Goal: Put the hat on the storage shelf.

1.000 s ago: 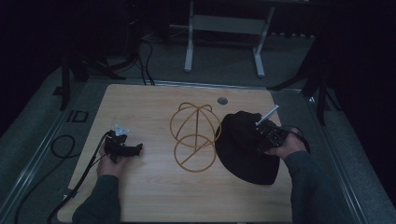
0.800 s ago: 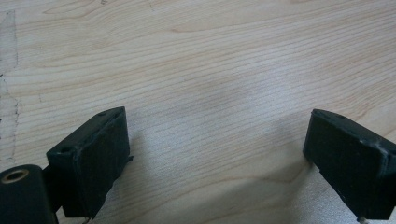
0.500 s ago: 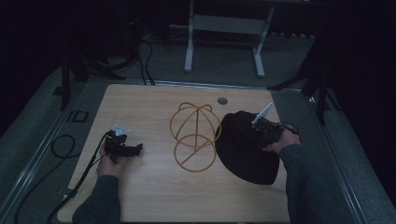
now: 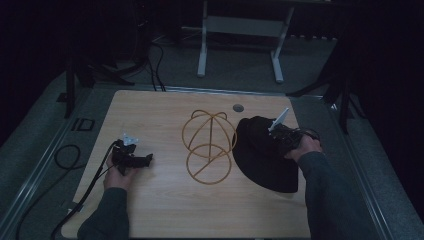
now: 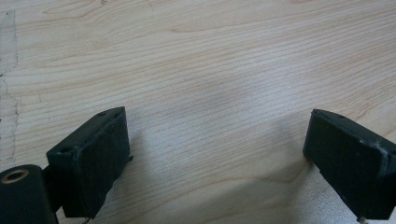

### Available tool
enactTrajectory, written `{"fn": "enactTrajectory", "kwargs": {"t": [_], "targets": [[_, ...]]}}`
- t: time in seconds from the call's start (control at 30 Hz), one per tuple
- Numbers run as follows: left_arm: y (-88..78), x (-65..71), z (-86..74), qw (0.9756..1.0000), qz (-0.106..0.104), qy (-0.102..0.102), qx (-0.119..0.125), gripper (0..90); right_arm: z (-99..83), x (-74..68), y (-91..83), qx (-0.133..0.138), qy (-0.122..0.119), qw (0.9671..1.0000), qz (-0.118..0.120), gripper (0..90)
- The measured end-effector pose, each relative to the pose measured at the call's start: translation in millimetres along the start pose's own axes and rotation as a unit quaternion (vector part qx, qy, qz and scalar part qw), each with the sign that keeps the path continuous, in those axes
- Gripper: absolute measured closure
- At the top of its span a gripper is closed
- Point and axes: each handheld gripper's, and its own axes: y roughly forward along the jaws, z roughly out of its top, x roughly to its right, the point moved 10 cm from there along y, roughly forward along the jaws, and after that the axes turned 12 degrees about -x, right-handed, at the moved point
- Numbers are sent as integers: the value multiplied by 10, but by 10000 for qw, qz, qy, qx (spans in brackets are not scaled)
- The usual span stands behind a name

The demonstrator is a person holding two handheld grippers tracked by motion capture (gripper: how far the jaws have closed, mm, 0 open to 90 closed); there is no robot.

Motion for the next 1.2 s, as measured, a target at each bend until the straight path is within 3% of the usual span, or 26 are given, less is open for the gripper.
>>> {"fn": "enactTrajectory", "kwargs": {"t": [0.43, 0.7, 0.97, 1.2], "targets": [[0, 0, 0, 10000, -1, 0, 0, 73, -74, 85, -253, 7, -179, 9996, -237, 874], [0, 0, 1, 10000, -1, 0, 2, 73, -146, 89, -372, -197, -413, 9986, -269, 874], [1, 2, 2, 10000, -2, -8, -2, 73, -194, 115, -505, -165, -548, 9980, -274, 875], [1, 1, 0, 10000, -1, 7, -13, 73, -223, 149, -647, 55, -533, 9984, -195, 875]]}}
